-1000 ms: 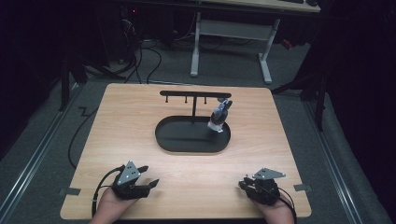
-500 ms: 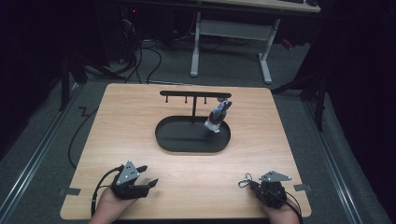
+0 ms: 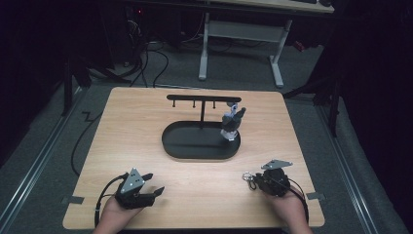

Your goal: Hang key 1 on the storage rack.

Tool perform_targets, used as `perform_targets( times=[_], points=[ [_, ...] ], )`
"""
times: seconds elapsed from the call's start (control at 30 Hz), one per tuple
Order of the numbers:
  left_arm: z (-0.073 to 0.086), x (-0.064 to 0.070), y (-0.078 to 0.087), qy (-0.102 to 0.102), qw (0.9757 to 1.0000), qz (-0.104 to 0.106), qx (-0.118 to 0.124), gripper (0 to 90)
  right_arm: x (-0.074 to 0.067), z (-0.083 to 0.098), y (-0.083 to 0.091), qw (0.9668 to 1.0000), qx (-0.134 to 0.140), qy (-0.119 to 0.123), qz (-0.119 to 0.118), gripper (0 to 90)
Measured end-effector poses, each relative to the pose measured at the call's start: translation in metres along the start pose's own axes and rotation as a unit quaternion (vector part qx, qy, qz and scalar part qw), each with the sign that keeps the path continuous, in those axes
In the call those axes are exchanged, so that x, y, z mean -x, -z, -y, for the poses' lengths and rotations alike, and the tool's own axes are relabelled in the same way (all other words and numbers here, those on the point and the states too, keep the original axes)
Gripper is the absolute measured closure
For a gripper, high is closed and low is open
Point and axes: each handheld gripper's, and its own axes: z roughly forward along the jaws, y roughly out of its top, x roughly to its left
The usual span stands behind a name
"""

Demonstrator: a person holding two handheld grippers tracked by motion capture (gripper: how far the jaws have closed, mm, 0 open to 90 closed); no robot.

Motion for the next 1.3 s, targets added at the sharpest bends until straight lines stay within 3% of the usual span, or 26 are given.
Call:
perform_targets(
  times=[0.07,0.13,0.3,0.37,0.47,0.6,0.7,0.77,0.93,0.97,1.13,1.17,1.3],
  points=[
    [0.000,0.000,0.000,-0.003,1.0000,0.000,-0.002,34.8,-0.003,-0.003,0.007,0.9991,-0.038,0.018,-0.001,76.9],
    [0.000,0.000,0.001,-0.004,1.0000,0.001,0.001,34.8,-0.003,-0.004,0.008,0.9987,-0.046,0.021,0.000,76.8],
    [0.000,-0.002,0.004,-0.002,1.0000,0.003,0.007,34.8,-0.002,-0.018,0.009,0.9926,-0.120,0.014,-0.004,76.1],
    [0.000,-0.002,0.004,-0.003,1.0000,0.003,0.007,34.8,-0.002,-0.020,0.008,0.9920,-0.125,0.012,-0.007,75.4],
    [-0.001,-0.002,0.003,-0.004,0.9999,0.007,0.008,34.8,-0.002,-0.028,0.004,0.9880,-0.153,-0.003,-0.024,70.7],
    [-0.001,-0.001,0.004,-0.007,0.9999,0.008,0.011,34.8,-0.008,-0.041,-0.007,0.9797,-0.200,-0.006,-0.019,71.8],
    [-0.001,-0.001,0.006,-0.008,0.9998,0.009,0.014,34.8,-0.011,-0.045,-0.011,0.9761,-0.217,-0.006,-0.008,73.5],
    [-0.001,-0.002,0.007,-0.007,0.9998,0.009,0.015,34.8,-0.011,-0.045,-0.012,0.9758,-0.219,-0.007,-0.007,74.0],
    [-0.001,-0.003,0.007,-0.006,0.9998,0.009,0.017,34.8,-0.008,-0.048,-0.015,0.9714,-0.236,-0.022,-0.002,76.3],
    [-0.002,-0.003,0.007,-0.006,0.9998,0.009,0.018,34.8,-0.009,-0.048,-0.017,0.9693,-0.246,-0.015,0.006,76.3],
    [-0.002,-0.002,0.006,-0.008,0.9998,0.009,0.017,34.8,-0.011,-0.049,-0.020,0.9669,-0.255,-0.002,0.009,78.0],
    [-0.002,-0.002,0.006,-0.007,0.9998,0.009,0.016,34.8,-0.011,-0.049,-0.020,0.9646,-0.264,0.004,0.006,78.8],
    [-0.002,-0.002,0.006,-0.007,0.9998,0.009,0.016,34.8,-0.010,-0.050,-0.020,0.9633,-0.269,0.004,0.003,78.0]
  ],
)
